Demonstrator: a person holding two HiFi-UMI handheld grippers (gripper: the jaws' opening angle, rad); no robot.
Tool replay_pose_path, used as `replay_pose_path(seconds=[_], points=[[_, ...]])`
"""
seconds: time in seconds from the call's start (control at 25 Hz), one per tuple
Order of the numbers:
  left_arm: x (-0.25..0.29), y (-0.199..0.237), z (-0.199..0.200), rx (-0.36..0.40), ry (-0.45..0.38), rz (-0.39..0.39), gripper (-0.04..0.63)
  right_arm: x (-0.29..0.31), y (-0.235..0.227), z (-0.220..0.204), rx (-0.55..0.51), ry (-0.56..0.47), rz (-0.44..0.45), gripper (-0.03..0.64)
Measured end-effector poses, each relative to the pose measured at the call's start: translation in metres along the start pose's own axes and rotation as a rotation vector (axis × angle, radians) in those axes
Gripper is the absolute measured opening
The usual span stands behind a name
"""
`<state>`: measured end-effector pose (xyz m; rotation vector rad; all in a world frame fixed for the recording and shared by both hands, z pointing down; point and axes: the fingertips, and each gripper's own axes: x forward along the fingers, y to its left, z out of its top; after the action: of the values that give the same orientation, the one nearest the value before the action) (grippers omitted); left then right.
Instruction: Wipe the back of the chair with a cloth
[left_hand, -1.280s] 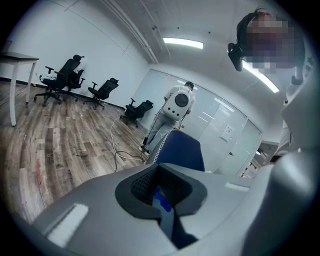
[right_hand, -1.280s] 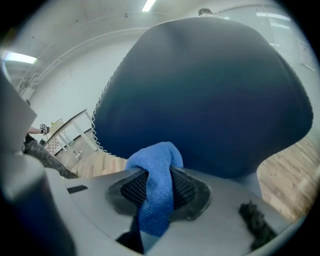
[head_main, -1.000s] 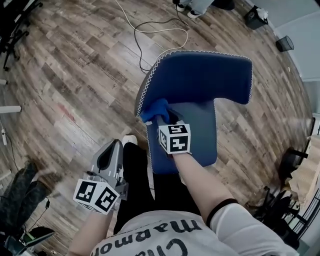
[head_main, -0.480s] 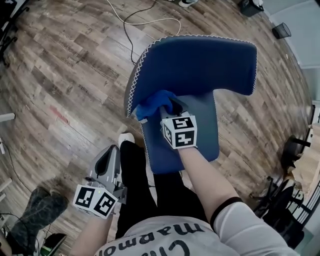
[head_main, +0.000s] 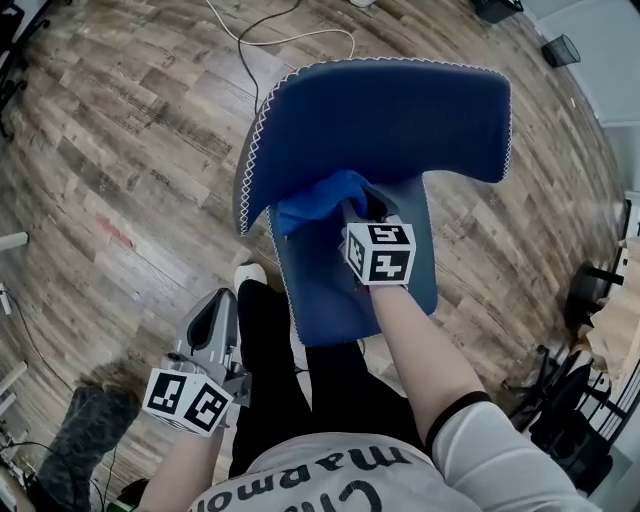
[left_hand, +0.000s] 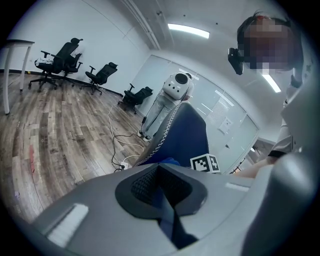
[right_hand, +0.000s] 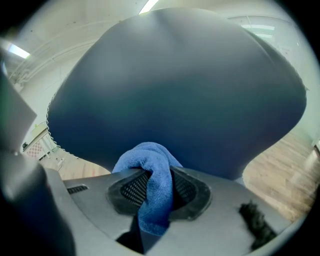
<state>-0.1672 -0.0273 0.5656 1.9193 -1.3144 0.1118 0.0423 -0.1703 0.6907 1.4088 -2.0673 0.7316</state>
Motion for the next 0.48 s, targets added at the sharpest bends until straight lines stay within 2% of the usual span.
replay_pose_path(seconds=[0.48], points=[[0.006, -0.006, -0.002, 0.008, 0.003, -0.012, 0.008, -0.019, -0.096, 0.003, 0.017, -0.015, -0.147, 0.112]])
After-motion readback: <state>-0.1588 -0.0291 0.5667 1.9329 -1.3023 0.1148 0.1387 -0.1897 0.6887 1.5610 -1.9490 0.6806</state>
